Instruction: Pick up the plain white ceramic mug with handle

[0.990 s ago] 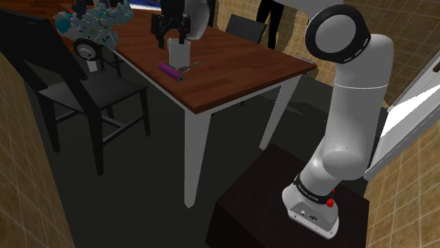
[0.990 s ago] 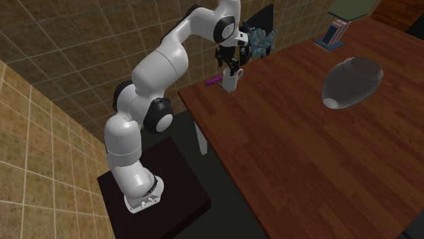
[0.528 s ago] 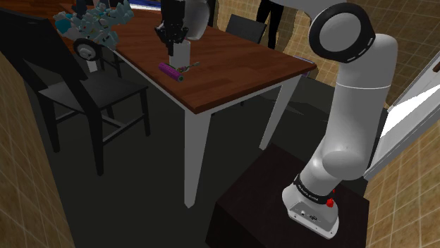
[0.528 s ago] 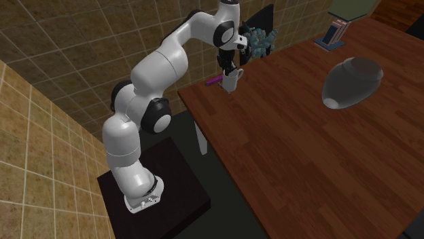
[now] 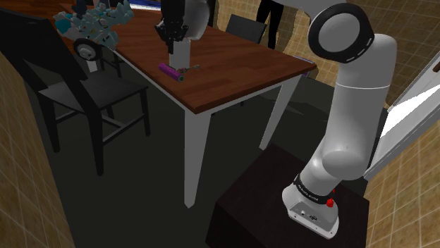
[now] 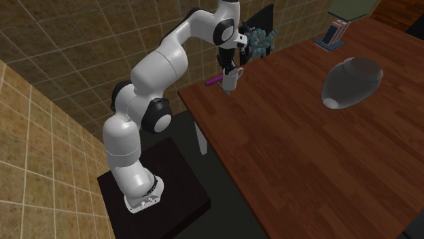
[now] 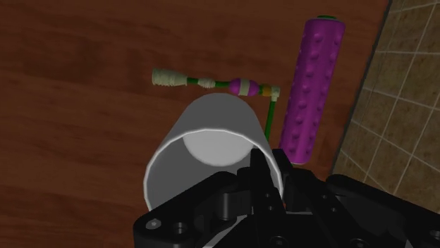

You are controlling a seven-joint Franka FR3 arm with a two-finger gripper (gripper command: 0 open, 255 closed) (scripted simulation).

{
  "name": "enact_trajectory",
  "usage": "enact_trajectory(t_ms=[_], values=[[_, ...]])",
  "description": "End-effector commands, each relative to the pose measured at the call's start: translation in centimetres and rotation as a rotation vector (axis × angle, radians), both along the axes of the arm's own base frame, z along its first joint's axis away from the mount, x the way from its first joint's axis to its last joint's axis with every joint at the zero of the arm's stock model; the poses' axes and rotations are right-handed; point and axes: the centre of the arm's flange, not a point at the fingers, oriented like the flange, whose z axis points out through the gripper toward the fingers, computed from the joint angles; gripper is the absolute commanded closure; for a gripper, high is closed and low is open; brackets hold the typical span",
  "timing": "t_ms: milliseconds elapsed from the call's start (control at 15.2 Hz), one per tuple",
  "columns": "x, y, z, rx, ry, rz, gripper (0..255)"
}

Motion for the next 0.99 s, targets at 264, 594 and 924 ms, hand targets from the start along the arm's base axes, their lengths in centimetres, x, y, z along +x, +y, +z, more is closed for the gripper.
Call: enact_trajectory(t_ms=[264, 594, 924], values=[[0.1, 0.0, 3.0, 0.0, 0.0, 0.0, 255], [0.1, 0.0, 5.7, 0.0, 0.0, 0.0, 255], [0.1, 0.0, 7.3, 0.0, 0.0, 0.0, 255]])
